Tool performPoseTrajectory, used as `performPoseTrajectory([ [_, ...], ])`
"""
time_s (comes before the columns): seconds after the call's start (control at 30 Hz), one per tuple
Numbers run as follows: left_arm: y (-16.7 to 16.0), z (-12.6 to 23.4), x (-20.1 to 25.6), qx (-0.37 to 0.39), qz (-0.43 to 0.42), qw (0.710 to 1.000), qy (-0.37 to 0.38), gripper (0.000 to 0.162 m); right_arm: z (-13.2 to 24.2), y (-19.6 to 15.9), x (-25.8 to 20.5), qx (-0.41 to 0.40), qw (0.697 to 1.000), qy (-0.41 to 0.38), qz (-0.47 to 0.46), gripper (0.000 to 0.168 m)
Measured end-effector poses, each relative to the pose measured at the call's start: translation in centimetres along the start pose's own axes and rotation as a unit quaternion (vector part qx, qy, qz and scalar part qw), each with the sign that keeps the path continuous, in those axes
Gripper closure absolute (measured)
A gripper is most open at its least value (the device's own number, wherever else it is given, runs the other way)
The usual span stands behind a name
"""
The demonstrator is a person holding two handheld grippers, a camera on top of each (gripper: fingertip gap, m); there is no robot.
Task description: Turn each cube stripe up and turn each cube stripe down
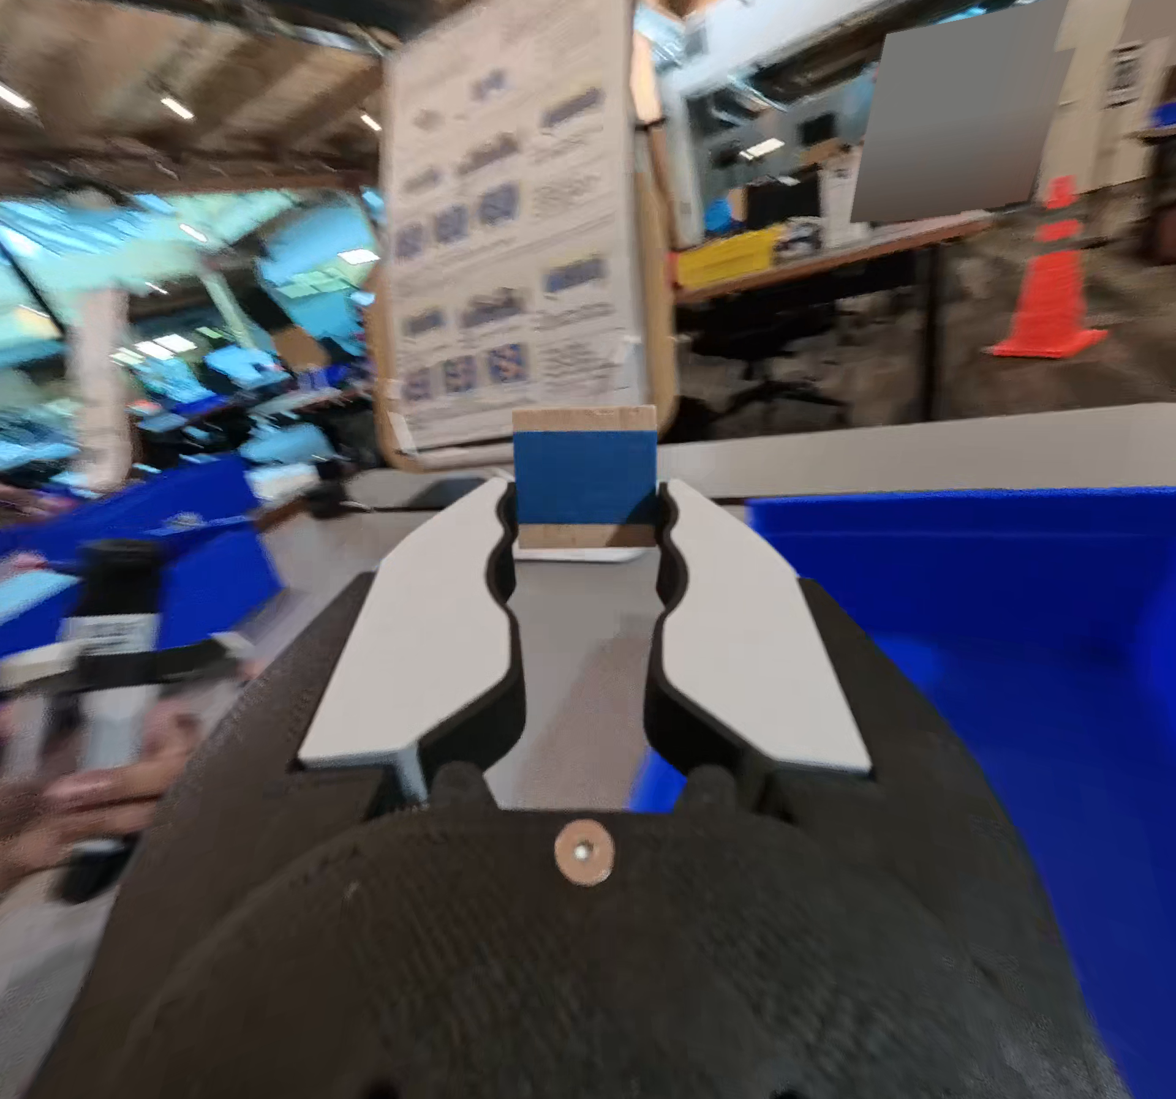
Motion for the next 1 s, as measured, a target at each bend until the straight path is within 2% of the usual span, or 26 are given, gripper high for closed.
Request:
performPoseTrajectory([
  [0.1, 0.0, 1.1, 0.4, 0.016, -0.007, 1.000, 0.015, 0.105, -2.1, -2.0, 6.1, -0.103, 0.990, -0.085, 0.047, 0.126],
  [0.2, 0.0, 2.0, 0.7, 0.027, -0.013, 0.999, 0.032, 0.105, -4.9, -5.8, 10.0, -0.218, 0.969, -0.114, 0.031, 0.126],
  [0.33, -0.2, 3.2, 1.0, 0.037, -0.028, 0.997, 0.060, 0.105, -8.1, -10.6, 11.7, -0.343, 0.931, -0.124, 0.020, 0.125],
  [0.5, -0.6, 4.8, 0.9, 0.038, -0.039, 0.994, 0.096, 0.105, -9.3, -14.4, 11.5, -0.428, 0.894, -0.124, 0.036, 0.125],
  [0.7, -0.8, 6.5, 0.8, 0.063, -0.025, 0.992, 0.109, 0.105, -10.2, -14.9, 11.9, -0.439, 0.886, -0.145, 0.039, 0.125],
  [0.8, -0.7, 7.2, 1.0, 0.067, -0.028, 0.991, 0.115, 0.105, -10.2, -14.6, 11.6, -0.444, 0.886, -0.131, 0.020, 0.101],
  [0.83, -0.6, 7.4, 1.1, 0.068, -0.030, 0.991, 0.115, 0.105, -10.1, -14.1, 11.6, -0.435, 0.891, -0.128, 0.014, 0.101],
  [0.9, -0.3, 7.6, 1.3, 0.071, -0.034, 0.990, 0.114, 0.105, -9.7, -12.3, 11.8, -0.396, 0.907, -0.139, 0.005, 0.114],
  [1.0, -0.2, 7.4, 1.5, 0.071, -0.024, 0.992, 0.097, 0.103, -9.0, -8.0, 11.5, -0.300, 0.943, -0.145, -0.003, 0.121],
])
Point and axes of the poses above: each gripper's, where its closed fingertips meet, z back along the fingers, y out of its top, x = y × z across the jaws, the point moved 5 cm from there along z, back along the fingers, and after that the axes turned 11 degrees about z, right-handed, at the moved point
